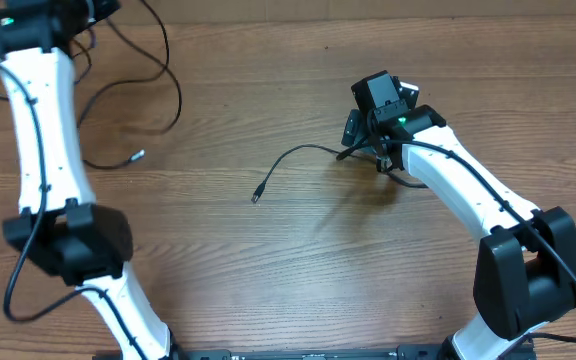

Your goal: Untangle cables

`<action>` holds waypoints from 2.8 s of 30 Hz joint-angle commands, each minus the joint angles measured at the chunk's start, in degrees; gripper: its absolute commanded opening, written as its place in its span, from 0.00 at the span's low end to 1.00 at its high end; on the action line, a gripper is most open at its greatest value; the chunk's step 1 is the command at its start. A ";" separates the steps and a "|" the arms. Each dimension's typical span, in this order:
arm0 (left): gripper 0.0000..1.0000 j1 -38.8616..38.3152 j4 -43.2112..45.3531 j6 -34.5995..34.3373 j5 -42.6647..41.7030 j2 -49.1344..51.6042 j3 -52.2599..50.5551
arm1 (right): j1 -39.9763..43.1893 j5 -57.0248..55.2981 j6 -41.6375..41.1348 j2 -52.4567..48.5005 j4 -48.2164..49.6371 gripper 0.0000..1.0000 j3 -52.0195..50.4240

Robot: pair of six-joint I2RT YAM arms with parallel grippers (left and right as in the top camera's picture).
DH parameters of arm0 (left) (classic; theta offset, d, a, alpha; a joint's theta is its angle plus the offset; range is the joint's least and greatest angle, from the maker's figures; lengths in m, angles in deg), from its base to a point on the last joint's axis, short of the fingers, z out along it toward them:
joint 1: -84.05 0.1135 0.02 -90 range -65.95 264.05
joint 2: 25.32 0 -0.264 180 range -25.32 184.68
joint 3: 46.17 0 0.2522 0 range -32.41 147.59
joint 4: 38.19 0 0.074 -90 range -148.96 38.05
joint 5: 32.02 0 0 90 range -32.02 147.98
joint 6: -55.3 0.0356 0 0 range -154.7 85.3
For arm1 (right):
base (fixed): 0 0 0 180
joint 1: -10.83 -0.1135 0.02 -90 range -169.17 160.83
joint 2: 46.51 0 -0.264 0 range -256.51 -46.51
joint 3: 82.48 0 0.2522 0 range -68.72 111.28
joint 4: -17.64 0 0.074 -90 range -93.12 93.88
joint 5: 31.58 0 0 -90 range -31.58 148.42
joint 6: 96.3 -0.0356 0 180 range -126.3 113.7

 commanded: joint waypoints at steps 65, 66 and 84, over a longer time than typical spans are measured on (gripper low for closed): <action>1.00 -12.04 -20.55 -14.05 18.56 -63.98 -63.80 | 0.07 -0.39 -0.39 -0.39 0.24 1.00 -0.28; 0.99 -12.04 -18.67 -14.03 17.68 -64.85 -66.10 | 0.07 -0.39 -0.37 -0.39 0.24 1.00 -0.28; 1.00 -12.04 -9.49 -13.99 4.70 -52.57 -73.11 | 0.07 -0.39 -0.39 -0.39 0.24 1.00 -0.28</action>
